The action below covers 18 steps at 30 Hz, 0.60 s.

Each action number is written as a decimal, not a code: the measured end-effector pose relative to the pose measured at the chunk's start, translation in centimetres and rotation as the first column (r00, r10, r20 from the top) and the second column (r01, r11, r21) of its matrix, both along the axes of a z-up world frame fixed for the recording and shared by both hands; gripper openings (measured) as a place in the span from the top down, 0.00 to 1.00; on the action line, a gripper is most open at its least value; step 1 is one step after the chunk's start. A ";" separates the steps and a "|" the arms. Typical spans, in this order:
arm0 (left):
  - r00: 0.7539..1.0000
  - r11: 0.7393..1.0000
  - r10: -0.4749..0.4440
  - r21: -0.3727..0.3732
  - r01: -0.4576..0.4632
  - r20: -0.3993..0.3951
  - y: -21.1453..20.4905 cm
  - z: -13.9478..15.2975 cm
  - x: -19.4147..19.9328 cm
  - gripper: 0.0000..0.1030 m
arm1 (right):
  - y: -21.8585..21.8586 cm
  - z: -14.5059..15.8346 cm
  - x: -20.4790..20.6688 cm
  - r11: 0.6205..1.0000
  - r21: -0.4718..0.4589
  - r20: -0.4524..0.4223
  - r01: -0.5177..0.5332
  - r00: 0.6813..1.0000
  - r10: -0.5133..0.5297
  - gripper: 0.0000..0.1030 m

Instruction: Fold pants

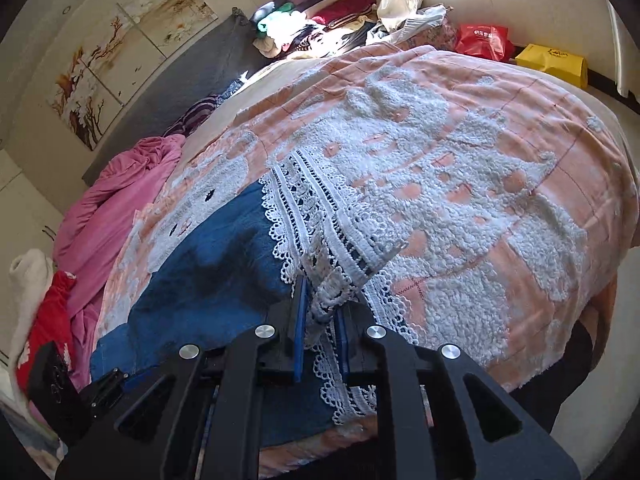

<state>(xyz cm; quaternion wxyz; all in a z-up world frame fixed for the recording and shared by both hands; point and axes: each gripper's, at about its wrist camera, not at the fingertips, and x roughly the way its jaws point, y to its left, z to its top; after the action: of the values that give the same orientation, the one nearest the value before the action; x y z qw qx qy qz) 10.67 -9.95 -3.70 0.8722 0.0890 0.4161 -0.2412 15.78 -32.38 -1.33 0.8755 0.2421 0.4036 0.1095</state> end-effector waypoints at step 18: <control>0.998 0.992 -0.055 0.119 0.051 0.026 -2.1 -0.5 0.3 0.94 | -1.9 -1.1 1.9 0.999 -0.012 -0.028 0.045 0.999 -0.045 0.66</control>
<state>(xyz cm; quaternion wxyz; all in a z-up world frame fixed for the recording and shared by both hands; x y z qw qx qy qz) 10.99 -12.00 -4.21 0.8646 0.1550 0.4145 -0.2380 17.71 -34.32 -2.43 0.8733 0.2476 0.4109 0.0841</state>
